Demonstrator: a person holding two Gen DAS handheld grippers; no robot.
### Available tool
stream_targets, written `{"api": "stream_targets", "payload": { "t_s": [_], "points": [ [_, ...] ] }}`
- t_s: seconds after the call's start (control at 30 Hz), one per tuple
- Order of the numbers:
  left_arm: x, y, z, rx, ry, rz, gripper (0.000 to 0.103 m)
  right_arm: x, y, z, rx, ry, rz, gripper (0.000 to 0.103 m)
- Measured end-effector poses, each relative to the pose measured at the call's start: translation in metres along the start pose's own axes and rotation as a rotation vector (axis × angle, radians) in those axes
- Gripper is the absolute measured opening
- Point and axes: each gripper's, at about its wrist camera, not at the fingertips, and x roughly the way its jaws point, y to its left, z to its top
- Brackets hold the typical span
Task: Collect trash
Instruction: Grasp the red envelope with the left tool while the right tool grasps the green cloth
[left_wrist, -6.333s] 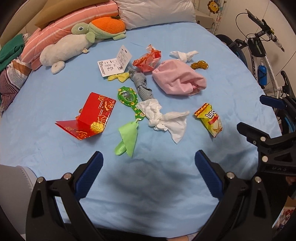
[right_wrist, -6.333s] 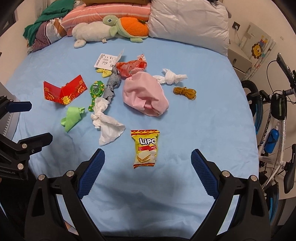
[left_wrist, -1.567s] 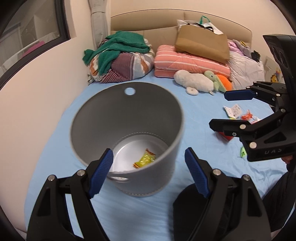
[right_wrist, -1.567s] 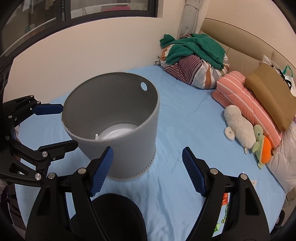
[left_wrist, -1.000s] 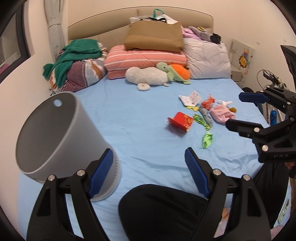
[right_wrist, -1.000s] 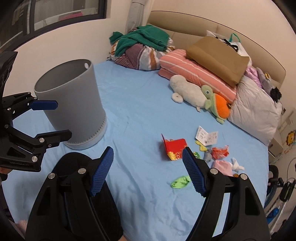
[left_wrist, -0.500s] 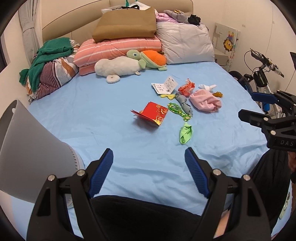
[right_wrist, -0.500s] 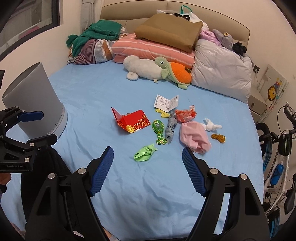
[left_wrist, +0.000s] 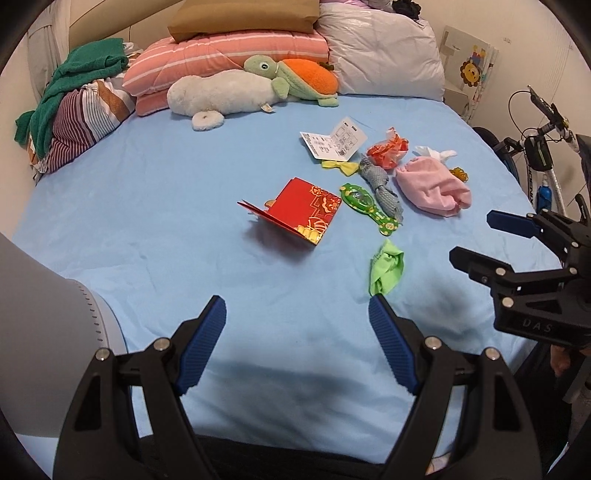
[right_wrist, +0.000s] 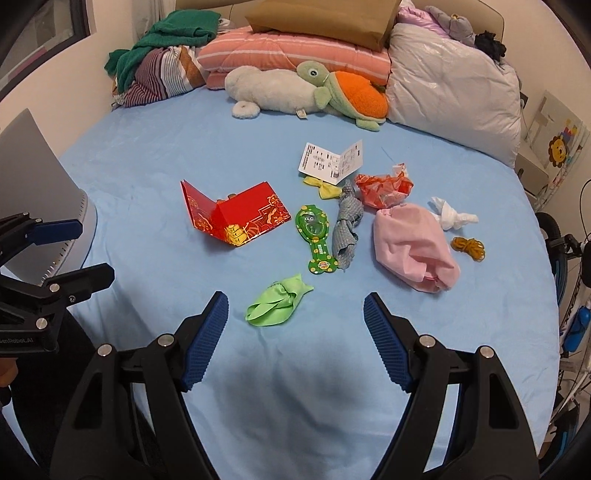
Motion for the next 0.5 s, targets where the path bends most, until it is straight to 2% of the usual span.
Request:
{"api": "stream_targets", "payload": {
  "t_s": [0.5],
  "points": [
    [0.093,0.015,0.044,-0.020,0.085,-0.011,0.080,0.098,0.010,0.001,-0.113,0.120,0.007,0.074]
  ]
}}
